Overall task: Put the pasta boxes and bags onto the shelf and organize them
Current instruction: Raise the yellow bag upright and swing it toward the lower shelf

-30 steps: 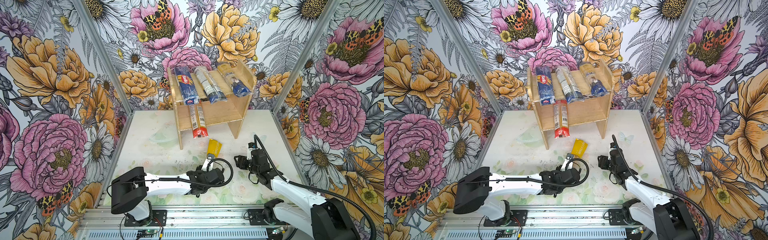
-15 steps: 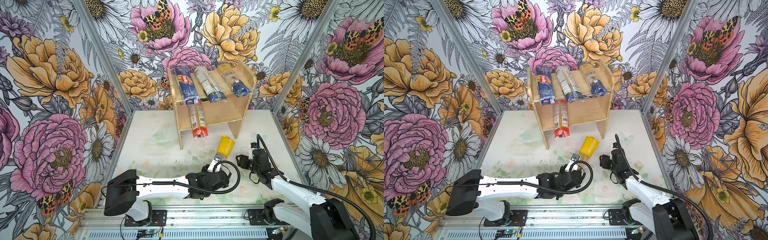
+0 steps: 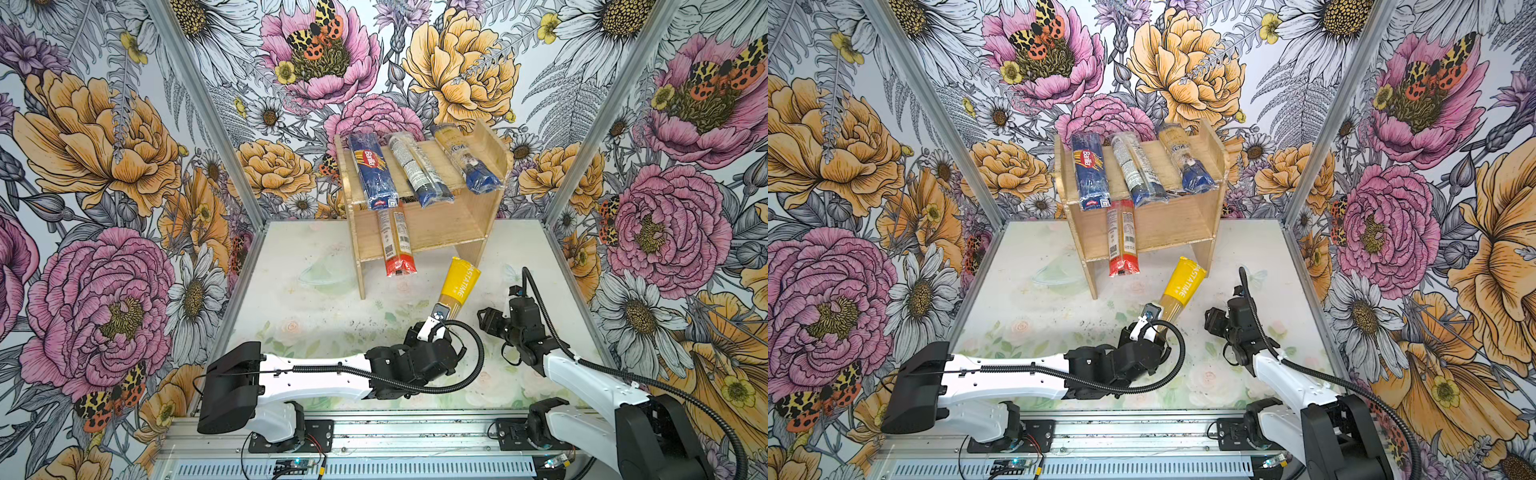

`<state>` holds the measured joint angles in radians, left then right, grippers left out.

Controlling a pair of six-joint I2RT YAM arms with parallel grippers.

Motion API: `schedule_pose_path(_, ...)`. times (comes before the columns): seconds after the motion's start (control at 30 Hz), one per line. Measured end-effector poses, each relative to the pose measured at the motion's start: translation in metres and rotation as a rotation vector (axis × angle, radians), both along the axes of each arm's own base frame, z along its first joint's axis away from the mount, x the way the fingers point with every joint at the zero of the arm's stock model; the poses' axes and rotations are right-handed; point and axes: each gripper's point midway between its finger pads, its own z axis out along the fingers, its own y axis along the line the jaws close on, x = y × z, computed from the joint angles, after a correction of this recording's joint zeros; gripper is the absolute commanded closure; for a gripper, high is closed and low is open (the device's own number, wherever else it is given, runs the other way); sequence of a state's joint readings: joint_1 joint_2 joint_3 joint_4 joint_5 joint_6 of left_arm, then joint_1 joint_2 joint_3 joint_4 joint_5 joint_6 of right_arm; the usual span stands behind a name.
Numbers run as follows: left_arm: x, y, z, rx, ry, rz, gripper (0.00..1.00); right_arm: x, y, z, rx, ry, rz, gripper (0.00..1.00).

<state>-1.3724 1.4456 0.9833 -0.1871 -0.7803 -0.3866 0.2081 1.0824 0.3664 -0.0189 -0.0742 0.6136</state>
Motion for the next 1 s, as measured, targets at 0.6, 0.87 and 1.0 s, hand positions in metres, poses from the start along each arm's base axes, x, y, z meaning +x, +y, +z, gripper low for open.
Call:
schedule_pose_path(0.6,0.005,-0.014,0.040,-0.034,-0.088,-0.025,1.00,-0.001,-0.001,-0.003,0.007,0.013,-0.009,0.36)
schedule_pose_path(0.87,0.006,-0.018,0.047,-0.040,-0.115,-0.036,1.00,-0.001,-0.001,-0.003,0.015,0.015,-0.010,0.36)
schedule_pose_path(1.0,0.008,-0.024,0.055,-0.059,-0.131,-0.031,1.00,-0.001,-0.001,-0.003,0.016,0.015,-0.010,0.36)
